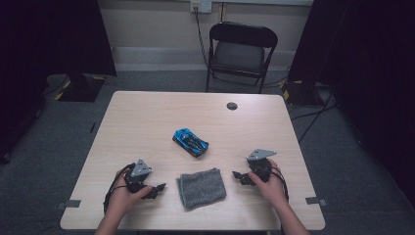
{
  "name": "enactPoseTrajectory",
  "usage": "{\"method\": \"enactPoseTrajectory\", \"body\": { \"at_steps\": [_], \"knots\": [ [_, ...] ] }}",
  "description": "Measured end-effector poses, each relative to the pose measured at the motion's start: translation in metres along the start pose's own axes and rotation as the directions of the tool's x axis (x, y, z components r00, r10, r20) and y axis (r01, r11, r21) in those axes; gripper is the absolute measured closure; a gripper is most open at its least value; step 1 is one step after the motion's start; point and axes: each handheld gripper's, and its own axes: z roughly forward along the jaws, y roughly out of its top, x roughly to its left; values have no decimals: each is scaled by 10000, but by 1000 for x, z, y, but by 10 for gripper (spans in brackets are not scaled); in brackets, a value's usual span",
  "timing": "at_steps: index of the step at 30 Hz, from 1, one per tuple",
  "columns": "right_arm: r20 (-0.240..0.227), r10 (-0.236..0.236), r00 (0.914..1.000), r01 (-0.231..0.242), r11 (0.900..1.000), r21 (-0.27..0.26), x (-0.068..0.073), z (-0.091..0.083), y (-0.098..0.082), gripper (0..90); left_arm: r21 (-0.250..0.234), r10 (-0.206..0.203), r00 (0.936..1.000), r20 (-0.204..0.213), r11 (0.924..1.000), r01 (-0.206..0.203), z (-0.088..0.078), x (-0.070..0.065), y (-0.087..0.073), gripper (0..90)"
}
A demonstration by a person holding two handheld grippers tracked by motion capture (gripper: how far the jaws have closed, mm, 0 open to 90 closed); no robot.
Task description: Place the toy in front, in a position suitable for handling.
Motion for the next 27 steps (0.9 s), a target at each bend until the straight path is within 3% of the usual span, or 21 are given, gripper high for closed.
{"method": "enactPoseTrajectory", "body": {
  "at_steps": [17,22,24,27],
  "knots": [
    [24,89,10000,-89,10000,13,1,0,0,148,19,18,10000,-11,10000,-18,1,1,1,150],
    [131,117,9998,-122,9992,387,1,1,9,153,18,20,10000,-21,10000,-20,1,1,1,150],
    [-318,838,9960,-836,9965,74,-1,2,19,151,14,-3,10000,-8,10000,3,1,1,1,150],
    [-493,1011,9937,-1018,9947,-129,-1,3,30,151,20,32,10000,-14,10000,-32,1,1,1,150]
  ]
}}
